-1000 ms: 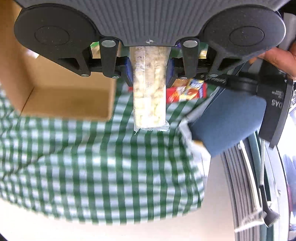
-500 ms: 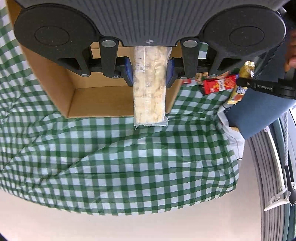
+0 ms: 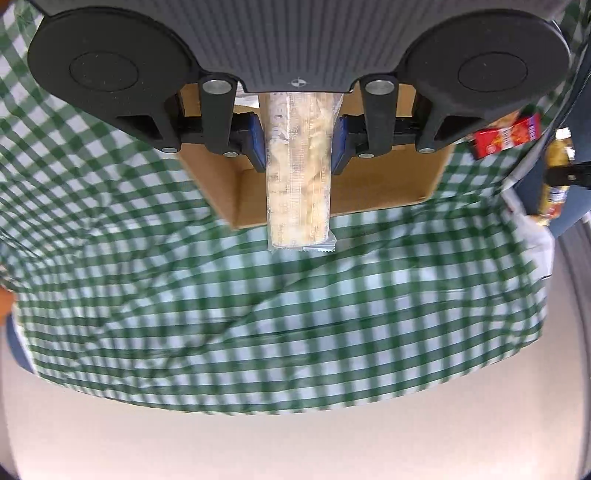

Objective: Organize snacks
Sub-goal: 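Carry the cracker bar and yellow bar into the box and release both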

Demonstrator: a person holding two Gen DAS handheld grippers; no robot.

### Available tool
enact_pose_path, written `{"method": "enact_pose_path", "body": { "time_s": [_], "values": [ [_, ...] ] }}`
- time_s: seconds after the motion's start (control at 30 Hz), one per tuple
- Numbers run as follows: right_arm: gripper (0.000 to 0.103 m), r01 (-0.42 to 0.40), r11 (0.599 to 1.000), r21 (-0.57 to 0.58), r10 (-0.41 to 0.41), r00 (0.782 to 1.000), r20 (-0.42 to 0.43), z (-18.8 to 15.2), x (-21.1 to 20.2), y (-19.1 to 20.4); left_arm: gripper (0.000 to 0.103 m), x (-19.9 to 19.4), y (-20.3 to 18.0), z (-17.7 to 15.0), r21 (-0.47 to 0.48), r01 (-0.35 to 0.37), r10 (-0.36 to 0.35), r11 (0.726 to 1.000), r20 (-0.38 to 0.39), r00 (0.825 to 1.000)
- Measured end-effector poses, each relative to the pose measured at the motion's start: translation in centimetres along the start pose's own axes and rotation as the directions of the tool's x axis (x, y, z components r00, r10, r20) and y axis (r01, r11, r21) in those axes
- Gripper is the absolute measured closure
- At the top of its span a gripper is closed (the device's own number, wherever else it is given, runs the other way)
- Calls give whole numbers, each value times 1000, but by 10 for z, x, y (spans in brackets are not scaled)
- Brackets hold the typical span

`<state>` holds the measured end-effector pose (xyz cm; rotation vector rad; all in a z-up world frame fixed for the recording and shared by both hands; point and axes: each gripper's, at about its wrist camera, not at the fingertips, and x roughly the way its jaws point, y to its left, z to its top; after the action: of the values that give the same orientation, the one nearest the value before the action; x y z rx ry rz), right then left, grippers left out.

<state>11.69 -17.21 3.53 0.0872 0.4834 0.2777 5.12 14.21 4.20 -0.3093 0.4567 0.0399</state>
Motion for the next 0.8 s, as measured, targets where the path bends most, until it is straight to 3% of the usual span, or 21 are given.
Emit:
{"method": "enact_pose_path", "body": {
  "time_s": [0.17, 0.33, 0.5, 0.53, 0.57, 0.6, 0.63, 0.67, 0.73, 0.8],
  "values": [
    [65, 57, 997, 60, -56, 998, -11, 0, 1, -19, 91, -5, -37, -10, 78, 124, -125, 989, 14, 992],
    [70, 81, 993, 81, -81, 997, -6, -2, -1, -25, 91, -3, -71, -25, 195, 208, -208, 959, -18, 978],
    [76, 84, 993, 77, -83, 996, -12, -4, 1, -24, 90, -5, -92, -39, 232, 324, -319, 917, -59, 946],
    [76, 83, 993, 79, -82, 997, -14, -3, 2, -23, 88, -4, -95, -42, 231, 360, -349, 904, -87, 933],
    [76, 82, 993, 81, -81, 997, -16, -3, 2, -23, 80, -3, -99, -45, 241, 382, -367, 892, -108, 924],
    [76, 81, 993, 82, -80, 997, -19, -3, 2, -23, 74, -4, -104, -49, 268, 380, -364, 885, -111, 925],
    [73, 85, 993, 83, -83, 996, -22, -3, 2, -22, 63, -5, -106, -52, 293, 371, -356, 881, -105, 929],
    [64, 92, 992, 81, -90, 996, -24, -2, 3, -22, 62, -6, -108, -53, 303, 372, -356, 878, -108, 928],
    [54, 110, 991, 81, -108, 994, -21, -2, 3, -22, 62, -3, -108, -54, 289, 373, -353, 882, -119, 928],
    [53, 110, 990, 88, -109, 994, -19, -2, 2, -23, 62, 0, -103, -54, 275, 361, -340, 891, -122, 933]
  ]
}}
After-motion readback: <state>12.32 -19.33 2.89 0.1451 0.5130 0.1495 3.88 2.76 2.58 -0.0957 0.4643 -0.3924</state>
